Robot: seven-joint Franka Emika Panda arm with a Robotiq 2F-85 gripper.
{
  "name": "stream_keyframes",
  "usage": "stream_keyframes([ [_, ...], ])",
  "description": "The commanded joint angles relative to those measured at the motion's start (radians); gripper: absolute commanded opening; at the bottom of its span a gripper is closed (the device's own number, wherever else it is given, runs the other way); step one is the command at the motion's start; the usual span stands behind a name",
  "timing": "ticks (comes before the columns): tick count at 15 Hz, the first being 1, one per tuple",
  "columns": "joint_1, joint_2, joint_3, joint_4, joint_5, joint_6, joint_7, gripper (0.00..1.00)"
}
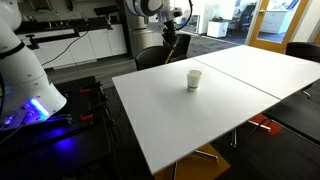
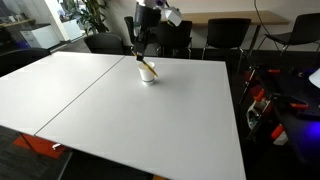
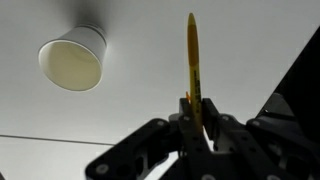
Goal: Put the pen on the table
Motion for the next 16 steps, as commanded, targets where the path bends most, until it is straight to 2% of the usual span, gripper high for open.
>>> stream_keyframes([
  [1, 0.014, 0.055, -0.015, 0.109, 0.035, -0.139, -0.063, 0.04],
  [11, 0.054, 0.231, -0.043, 0.351, -0.003, -0.419, -0.14, 0.04],
  [16, 0.08, 0.333, -0.045, 0.528, -0.029, -0.628, -0.211, 0.04],
])
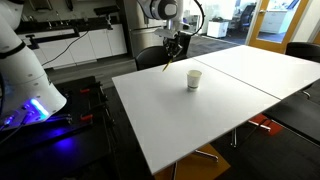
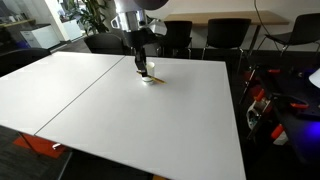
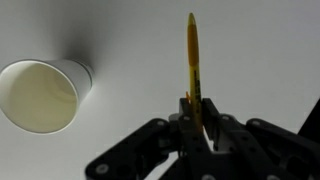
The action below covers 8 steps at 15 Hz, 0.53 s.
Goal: Put the pen on the table
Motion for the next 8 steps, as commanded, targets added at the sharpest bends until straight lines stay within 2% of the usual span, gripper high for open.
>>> stream_keyframes([
  [1, 0.038, 0.088, -0.019, 0.172, -0.03, -0.169, -0.063, 0.04],
  [5, 0.079, 0.175, -0.028, 0.322, -0.085, -0.305, -0.103, 0.04],
  [7, 0.093, 0.211, -0.029, 0.38, -0.104, -0.349, -0.113, 0.43],
  [8, 0.099, 0.225, -0.032, 0.404, -0.112, -0.363, -0.116, 0.49],
])
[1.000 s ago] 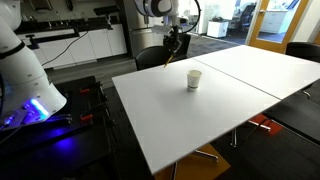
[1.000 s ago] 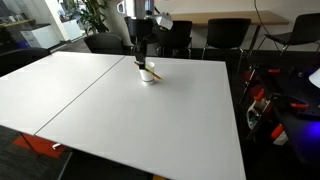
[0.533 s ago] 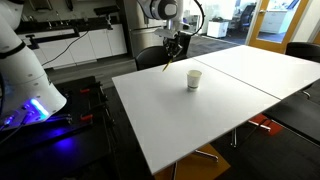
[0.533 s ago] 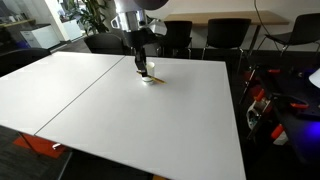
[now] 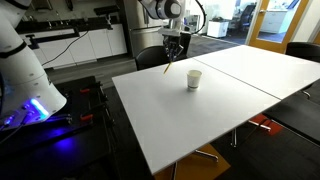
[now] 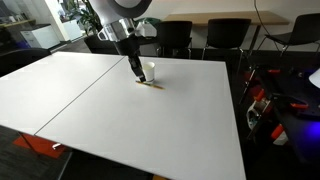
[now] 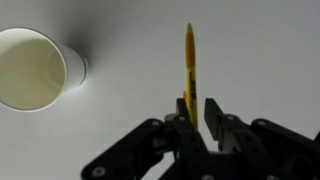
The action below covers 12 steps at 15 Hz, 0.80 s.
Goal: Put the pen on the table
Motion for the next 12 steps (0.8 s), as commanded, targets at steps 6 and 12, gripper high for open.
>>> stream_keyframes([
  [6, 0.055, 0.093, -0.046, 0.186, -0.042, -0.134, -0.006, 0.94],
  [12, 0.078, -0.006, -0.087, 0.044, -0.1, 0.021, 0.068, 1.0],
])
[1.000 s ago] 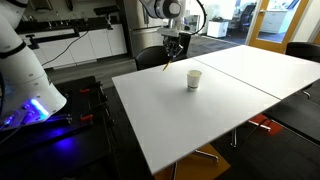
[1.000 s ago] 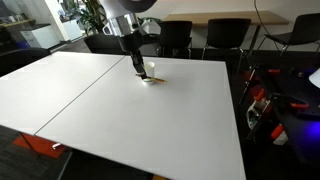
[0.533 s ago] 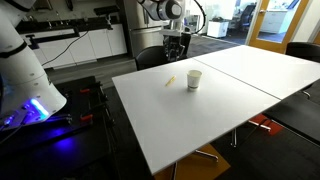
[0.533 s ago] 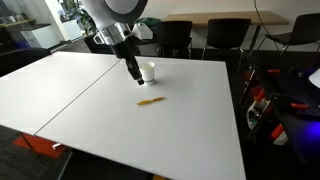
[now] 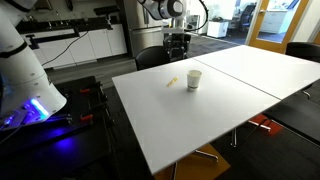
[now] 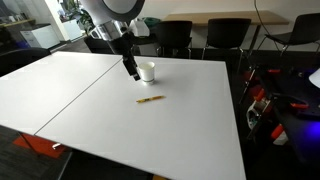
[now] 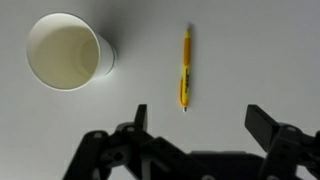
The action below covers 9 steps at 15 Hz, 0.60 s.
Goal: Put the pen on the table
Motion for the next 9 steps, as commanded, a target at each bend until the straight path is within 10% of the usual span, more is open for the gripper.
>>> stream_keyframes([
  [1, 0.028, -0.088, -0.035, -0.117, -0.046, 0.103, 0.065, 1.0],
  [9, 0.018, -0.034, -0.021, -0.052, -0.029, 0.097, 0.048, 1.0],
])
